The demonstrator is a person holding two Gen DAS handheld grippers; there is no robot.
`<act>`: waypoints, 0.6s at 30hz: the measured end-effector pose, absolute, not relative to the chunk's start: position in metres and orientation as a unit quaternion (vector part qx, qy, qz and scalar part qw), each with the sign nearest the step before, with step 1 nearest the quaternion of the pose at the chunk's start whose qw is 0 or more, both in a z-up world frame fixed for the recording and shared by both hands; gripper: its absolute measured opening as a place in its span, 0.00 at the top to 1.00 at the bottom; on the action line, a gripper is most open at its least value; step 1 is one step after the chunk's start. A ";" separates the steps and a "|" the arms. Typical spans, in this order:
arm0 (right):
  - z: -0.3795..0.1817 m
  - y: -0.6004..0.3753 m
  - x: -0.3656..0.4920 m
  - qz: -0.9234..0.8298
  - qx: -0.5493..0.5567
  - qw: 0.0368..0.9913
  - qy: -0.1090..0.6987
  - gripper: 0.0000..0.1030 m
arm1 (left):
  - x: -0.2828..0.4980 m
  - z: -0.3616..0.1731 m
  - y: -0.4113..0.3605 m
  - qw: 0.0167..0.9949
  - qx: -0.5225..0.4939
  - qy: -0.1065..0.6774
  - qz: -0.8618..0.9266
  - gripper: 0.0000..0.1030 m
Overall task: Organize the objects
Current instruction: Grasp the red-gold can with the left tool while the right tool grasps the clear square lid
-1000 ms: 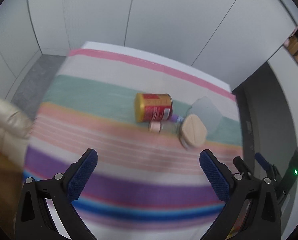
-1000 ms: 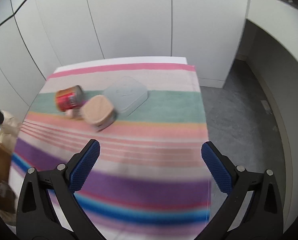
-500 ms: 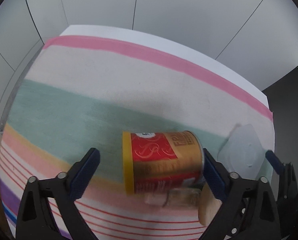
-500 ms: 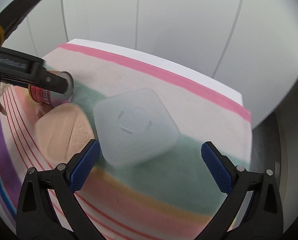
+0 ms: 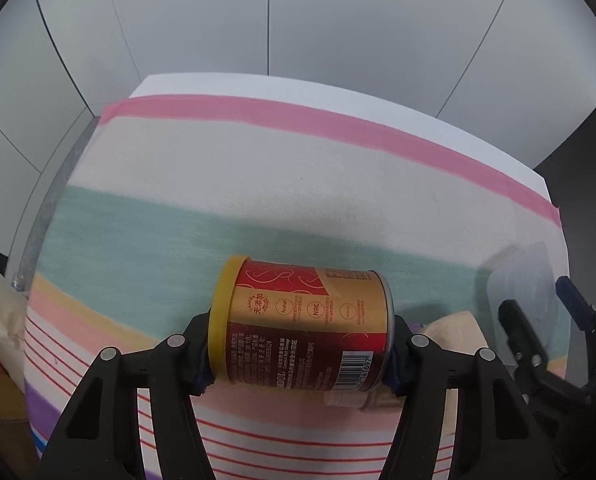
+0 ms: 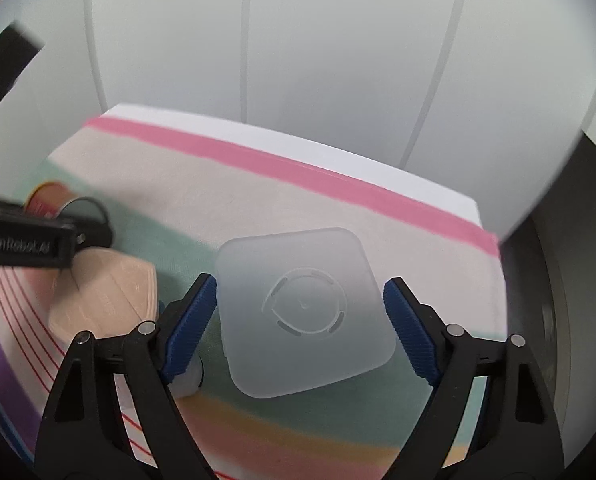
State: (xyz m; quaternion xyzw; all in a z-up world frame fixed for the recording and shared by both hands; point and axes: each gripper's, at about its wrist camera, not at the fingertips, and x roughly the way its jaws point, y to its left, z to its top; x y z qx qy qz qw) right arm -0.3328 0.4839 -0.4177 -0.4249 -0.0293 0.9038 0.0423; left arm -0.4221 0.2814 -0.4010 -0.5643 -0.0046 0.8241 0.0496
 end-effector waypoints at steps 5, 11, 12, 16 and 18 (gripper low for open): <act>-0.401 0.488 -0.333 0.902 -0.423 0.084 0.004 0.16 | -0.414 -0.380 0.276 0.037 -0.549 0.003 0.835 0.39; -0.355 0.490 -0.323 0.908 -0.400 0.120 0.043 0.16 | -0.406 -0.332 0.280 0.038 -0.524 0.006 0.851 0.39; -0.347 0.489 -0.322 0.908 -0.398 0.122 0.048 0.16 | -0.406 -0.324 0.273 0.039 -0.520 0.005 0.853 0.39; -0.297 0.499 -0.303 0.910 -0.389 0.135 0.048 0.16 | -0.399 -0.280 0.264 0.042 -0.499 0.004 0.865 0.40; -0.271 0.498 -0.295 0.915 -0.376 0.135 0.055 0.16 | -0.397 -0.256 0.262 0.046 -0.486 0.002 0.873 0.40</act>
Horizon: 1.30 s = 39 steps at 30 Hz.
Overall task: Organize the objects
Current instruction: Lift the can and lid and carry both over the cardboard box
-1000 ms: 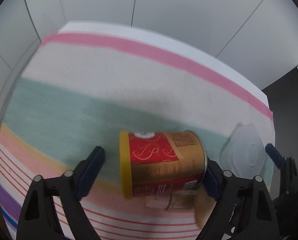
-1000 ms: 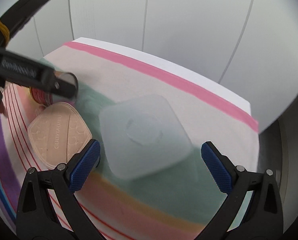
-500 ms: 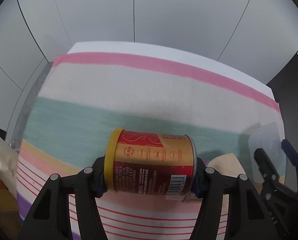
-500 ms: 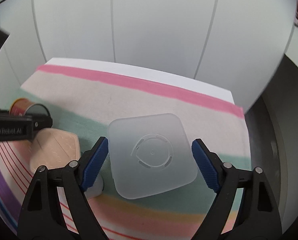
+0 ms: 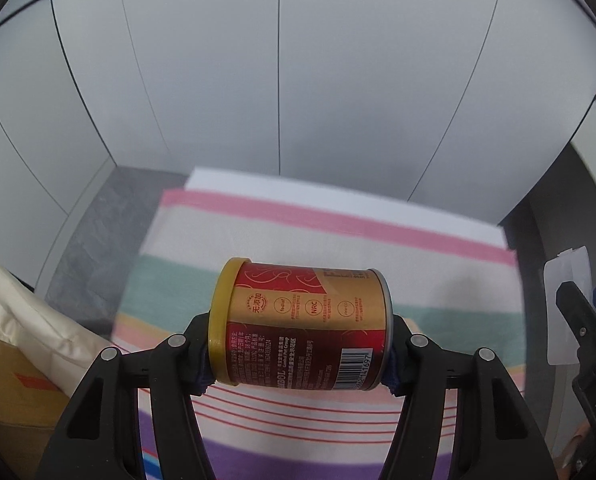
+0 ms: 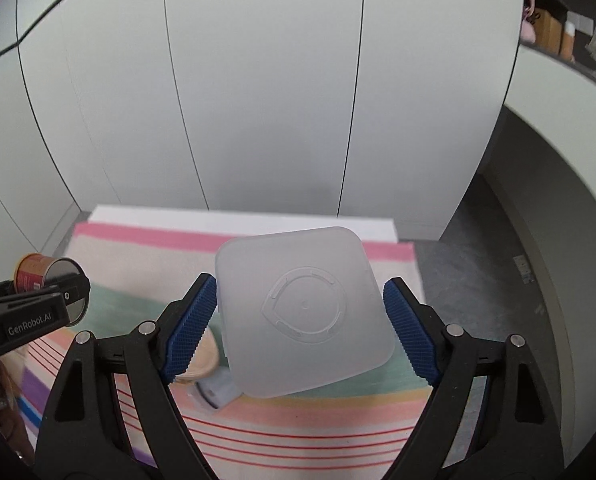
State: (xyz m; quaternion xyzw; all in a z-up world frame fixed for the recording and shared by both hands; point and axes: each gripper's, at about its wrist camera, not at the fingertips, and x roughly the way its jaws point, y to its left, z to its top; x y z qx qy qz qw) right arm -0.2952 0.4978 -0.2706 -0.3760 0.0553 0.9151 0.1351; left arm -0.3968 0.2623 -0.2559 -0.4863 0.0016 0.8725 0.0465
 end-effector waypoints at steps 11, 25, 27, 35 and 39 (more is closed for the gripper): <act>-0.132 0.475 -0.259 0.935 -0.323 0.144 0.036 0.16 | -0.353 -0.112 0.248 0.075 -0.410 0.014 0.909 0.40; -0.032 0.449 -0.206 0.945 -0.287 0.154 0.015 0.16 | -0.287 -0.007 0.234 0.091 -0.337 0.019 0.937 0.40; -0.030 0.449 -0.199 0.947 -0.283 0.151 0.016 0.16 | -0.283 -0.008 0.236 0.095 -0.343 0.022 0.934 0.40; -0.022 0.448 -0.181 0.951 -0.271 0.151 0.017 0.16 | -0.257 -0.010 0.220 0.082 -0.328 0.013 0.941 0.40; -0.020 0.444 -0.167 0.951 -0.268 0.151 0.024 0.16 | -0.233 -0.007 0.214 0.080 -0.313 0.013 0.946 0.40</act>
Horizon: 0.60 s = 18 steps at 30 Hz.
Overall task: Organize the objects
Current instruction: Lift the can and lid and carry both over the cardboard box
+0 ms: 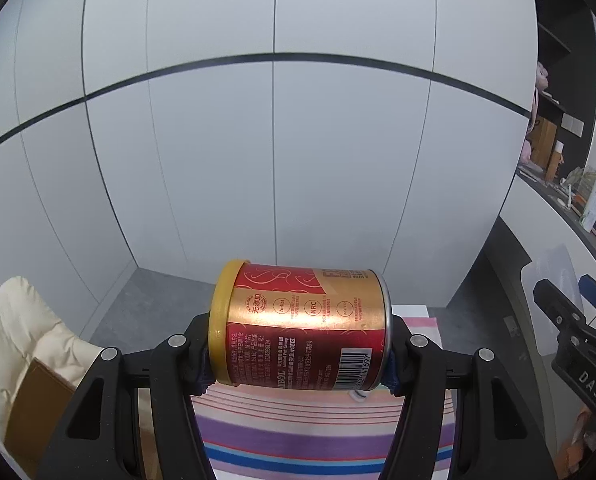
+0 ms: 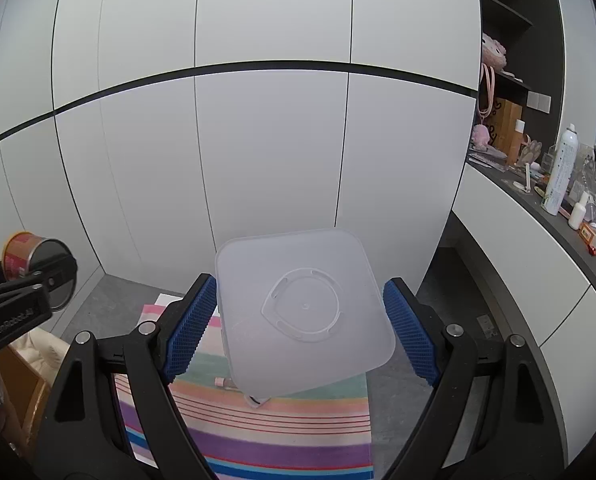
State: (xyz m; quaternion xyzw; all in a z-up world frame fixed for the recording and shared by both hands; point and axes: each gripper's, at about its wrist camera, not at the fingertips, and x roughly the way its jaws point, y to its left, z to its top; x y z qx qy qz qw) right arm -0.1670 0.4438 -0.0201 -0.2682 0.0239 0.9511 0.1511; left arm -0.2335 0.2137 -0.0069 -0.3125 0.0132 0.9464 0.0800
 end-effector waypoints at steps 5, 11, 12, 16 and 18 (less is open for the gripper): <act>-0.023 0.440 -0.140 0.950 -0.273 0.149 0.040 0.16 | -0.196 -0.006 0.206 0.083 -0.305 0.018 0.949 0.40; -0.030 0.431 -0.092 0.947 -0.285 0.135 0.059 0.16 | -0.152 -0.011 0.194 0.090 -0.319 0.012 0.943 0.40; -0.031 0.429 -0.085 0.947 -0.286 0.134 0.059 0.16 | -0.144 -0.012 0.191 0.093 -0.322 0.010 0.942 0.40; -0.039 0.418 -0.044 0.945 -0.292 0.133 0.066 0.16 | -0.111 -0.016 0.174 0.095 -0.326 0.005 0.941 0.40; -0.042 0.411 -0.023 0.943 -0.298 0.133 0.064 0.16 | -0.093 -0.016 0.165 0.100 -0.327 -0.001 0.940 0.40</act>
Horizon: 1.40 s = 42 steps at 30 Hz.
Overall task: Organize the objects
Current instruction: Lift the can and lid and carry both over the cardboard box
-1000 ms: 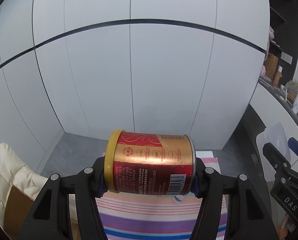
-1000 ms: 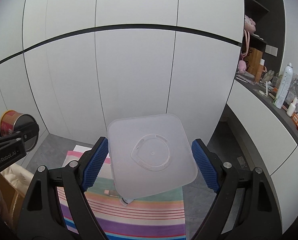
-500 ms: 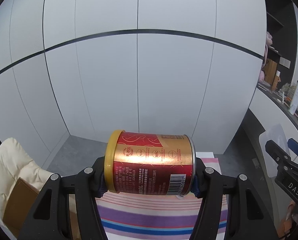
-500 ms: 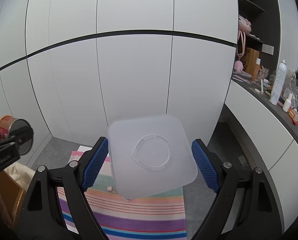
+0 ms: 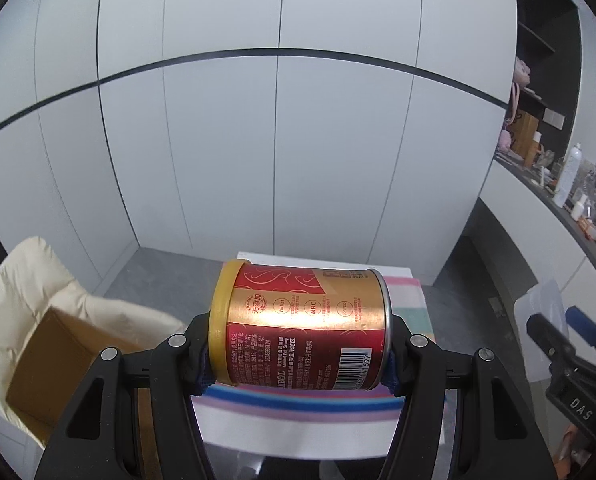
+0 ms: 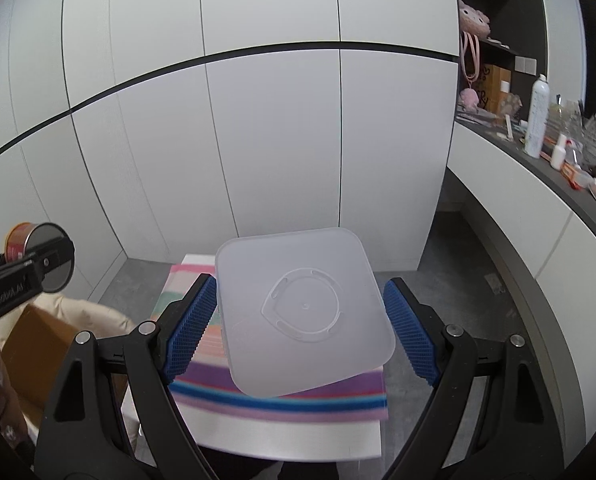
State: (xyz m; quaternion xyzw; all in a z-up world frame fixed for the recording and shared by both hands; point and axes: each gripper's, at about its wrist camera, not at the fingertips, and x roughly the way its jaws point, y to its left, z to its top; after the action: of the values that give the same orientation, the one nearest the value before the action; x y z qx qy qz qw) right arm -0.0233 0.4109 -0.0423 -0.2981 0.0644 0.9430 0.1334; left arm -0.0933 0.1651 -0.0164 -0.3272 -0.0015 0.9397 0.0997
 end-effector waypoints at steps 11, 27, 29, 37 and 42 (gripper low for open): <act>-0.047 0.375 0.070 0.938 -0.312 0.126 0.077 0.16 | 0.001 -0.023 0.136 0.102 -0.320 0.012 0.942 0.40; -0.085 0.340 0.171 0.924 -0.358 0.098 0.086 0.16 | 0.090 -0.074 0.097 0.115 -0.364 0.016 0.924 0.40; -0.088 0.339 0.178 0.923 -0.361 0.104 0.082 0.16 | 0.097 -0.074 0.097 0.114 -0.361 0.016 0.925 0.40; -0.079 0.344 0.192 0.929 -0.344 0.112 0.082 0.16 | 0.108 -0.064 0.106 0.121 -0.339 0.031 0.933 0.40; -0.074 0.350 0.193 0.930 -0.336 0.122 0.087 0.16 | 0.104 -0.066 0.103 0.132 -0.347 0.023 0.928 0.40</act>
State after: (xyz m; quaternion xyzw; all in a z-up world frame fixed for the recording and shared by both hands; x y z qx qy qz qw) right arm 0.1935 0.3501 -0.0744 -0.3362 0.0866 0.9298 0.1220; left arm 0.1043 0.1032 -0.0662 -0.3470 0.0234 0.9283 0.1316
